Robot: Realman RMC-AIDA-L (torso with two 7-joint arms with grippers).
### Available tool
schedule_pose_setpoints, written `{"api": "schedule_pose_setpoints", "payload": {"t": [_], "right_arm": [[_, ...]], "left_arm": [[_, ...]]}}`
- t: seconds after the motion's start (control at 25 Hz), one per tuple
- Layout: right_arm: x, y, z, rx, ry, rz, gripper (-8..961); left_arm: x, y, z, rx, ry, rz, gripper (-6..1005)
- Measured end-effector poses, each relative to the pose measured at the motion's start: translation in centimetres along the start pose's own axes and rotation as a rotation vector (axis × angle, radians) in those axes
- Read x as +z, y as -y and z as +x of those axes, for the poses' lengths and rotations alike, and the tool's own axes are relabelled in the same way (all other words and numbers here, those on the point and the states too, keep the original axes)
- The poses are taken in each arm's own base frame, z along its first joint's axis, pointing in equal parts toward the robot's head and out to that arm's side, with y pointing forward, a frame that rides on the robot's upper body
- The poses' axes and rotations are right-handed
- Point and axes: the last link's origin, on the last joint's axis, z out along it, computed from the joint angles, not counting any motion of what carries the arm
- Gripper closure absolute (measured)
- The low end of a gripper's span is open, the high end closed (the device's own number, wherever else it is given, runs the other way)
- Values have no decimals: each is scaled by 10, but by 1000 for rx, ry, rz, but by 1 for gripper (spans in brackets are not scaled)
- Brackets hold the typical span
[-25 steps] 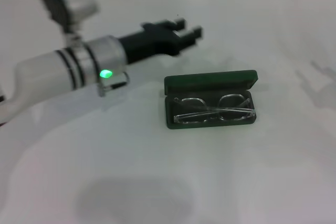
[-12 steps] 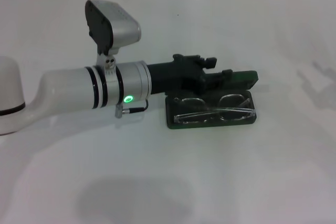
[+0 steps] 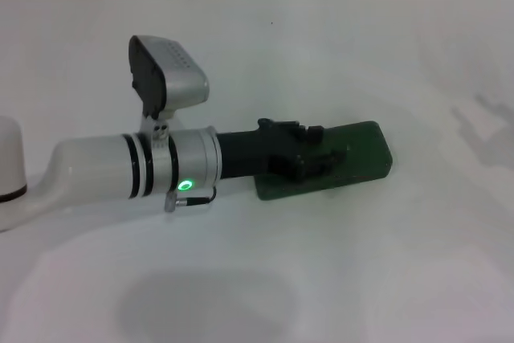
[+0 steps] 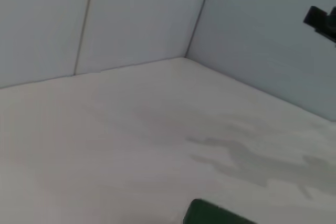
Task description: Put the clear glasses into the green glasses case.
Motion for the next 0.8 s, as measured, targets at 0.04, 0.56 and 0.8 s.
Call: {"api": "schedule_pose_setpoints", "payload": {"t": [0.04,0.56,0.8], "right_arm": [[0,0,0,1,0,0,436],[4,-11,-1,7,0,-84,425],[30,-45,-2,-40,-145,-481,420]], "left_arm": [[0,-1,0,-1,-3,-7,466],[-21,-6,19,21,-189,-72,449],[-50,-18,27,132,-334,-160,441]]}}
